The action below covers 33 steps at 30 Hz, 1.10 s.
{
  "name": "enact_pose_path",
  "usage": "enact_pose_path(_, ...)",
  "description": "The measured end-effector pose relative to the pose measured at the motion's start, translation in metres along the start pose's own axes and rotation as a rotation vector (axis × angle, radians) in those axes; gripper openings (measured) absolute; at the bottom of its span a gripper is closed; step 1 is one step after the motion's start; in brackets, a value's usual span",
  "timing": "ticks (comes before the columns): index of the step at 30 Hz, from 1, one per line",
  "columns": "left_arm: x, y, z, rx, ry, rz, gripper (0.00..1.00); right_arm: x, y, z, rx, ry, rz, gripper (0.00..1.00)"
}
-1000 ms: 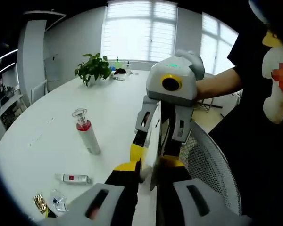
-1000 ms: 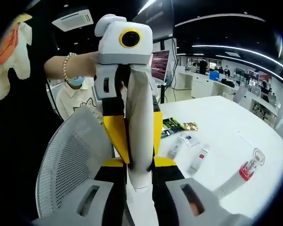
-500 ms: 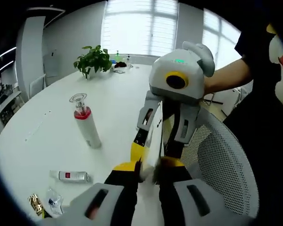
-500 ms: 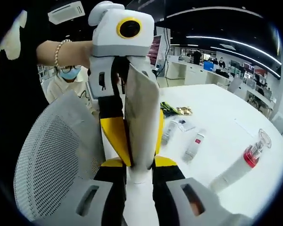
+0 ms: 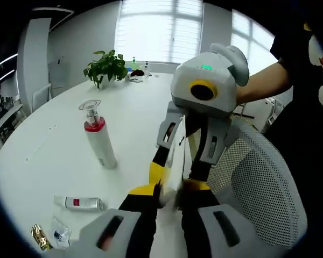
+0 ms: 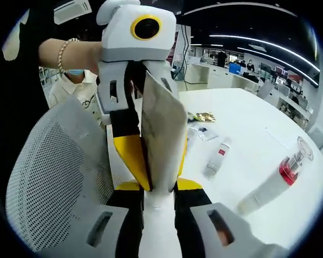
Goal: Arrange the skincare products in the storage area until every visible bottle or jar stands upright without overlapping.
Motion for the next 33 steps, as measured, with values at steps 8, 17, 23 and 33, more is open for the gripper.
enact_pose_path(8, 0.008, 0.003, 0.005, 0.019, 0.008, 0.009, 0.17, 0.002, 0.008, -0.007, 0.011, 0.033, 0.021, 0.21)
enact_pose_path(17, 0.011, -0.001, 0.017, 0.027, -0.002, -0.038, 0.17, 0.002, 0.007, -0.02, 0.05, 0.099, -0.018, 0.24)
enact_pose_path(23, 0.016, -0.006, 0.025, 0.039, -0.008, -0.051, 0.17, -0.004, 0.012, -0.029, 0.08, 0.148, -0.031, 0.3)
enact_pose_path(33, 0.024, -0.015, 0.041, 0.042, -0.019, -0.087, 0.17, -0.016, 0.022, -0.039, 0.133, 0.213, -0.037, 0.43)
Point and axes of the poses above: the point that each gripper's makers call its tool centre point, and the gripper's own axes: x roughly forward along the fingers, z roughly to its left, y roughly out of its underside, the point moved 3 cm from there along -x, roughly backward along the fingers, and after that the axes turned 5 degrees about -y, right-handed, at the moved point
